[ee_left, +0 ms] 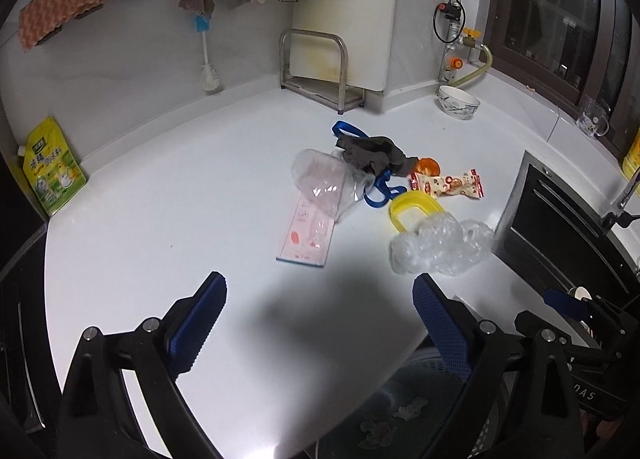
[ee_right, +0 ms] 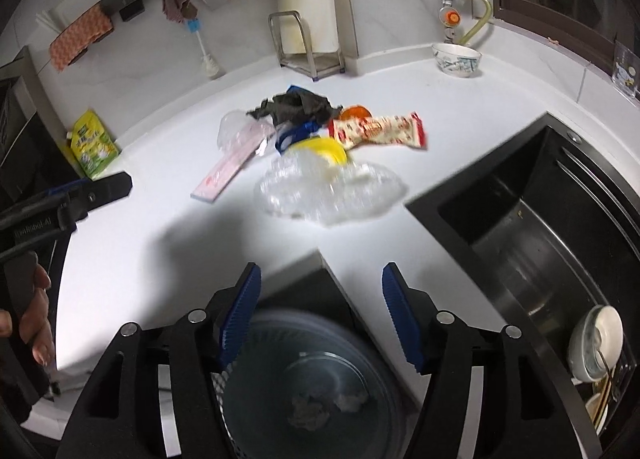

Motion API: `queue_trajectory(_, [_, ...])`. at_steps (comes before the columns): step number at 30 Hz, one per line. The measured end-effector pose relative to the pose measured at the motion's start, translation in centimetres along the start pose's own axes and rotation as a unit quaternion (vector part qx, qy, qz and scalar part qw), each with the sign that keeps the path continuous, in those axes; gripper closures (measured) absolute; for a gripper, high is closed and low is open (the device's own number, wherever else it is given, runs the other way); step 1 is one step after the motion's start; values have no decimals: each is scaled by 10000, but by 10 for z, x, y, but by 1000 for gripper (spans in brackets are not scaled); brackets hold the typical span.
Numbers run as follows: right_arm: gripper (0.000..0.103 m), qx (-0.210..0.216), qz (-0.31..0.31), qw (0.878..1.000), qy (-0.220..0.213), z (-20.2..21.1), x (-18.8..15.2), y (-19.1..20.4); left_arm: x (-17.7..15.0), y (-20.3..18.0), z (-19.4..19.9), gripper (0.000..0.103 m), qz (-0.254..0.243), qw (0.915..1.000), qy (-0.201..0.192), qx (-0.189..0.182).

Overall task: Collect trash
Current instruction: 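Move both tools back toward the trash pile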

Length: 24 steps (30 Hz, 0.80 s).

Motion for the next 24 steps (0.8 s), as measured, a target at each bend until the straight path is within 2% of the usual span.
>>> queue_trajectory(8, [41, -193, -225, 9995, -62, -39, 31, 16, 21, 21, -32, 10, -146, 9999, -18, -36])
queue_trajectory(18, [34, -696, -538, 9961, -50, -73, 47, 27, 32, 40, -67, 10, -231, 9994, 106, -255])
queue_trajectory(24, [34, -947, -729, 9928, 119, -93, 50, 25, 36, 45, -81, 10, -297, 9986, 185, -395])
Point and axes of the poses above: each gripper's, at about its wrist camera, not at the fingertips, and z roughly against the way its jaws point, y to its left, x to its top, the point moved 1 cm from there along -z, roughly the way its jaws point, and after that the axes turned 3 degrees about -y, right-handed, at the moved point
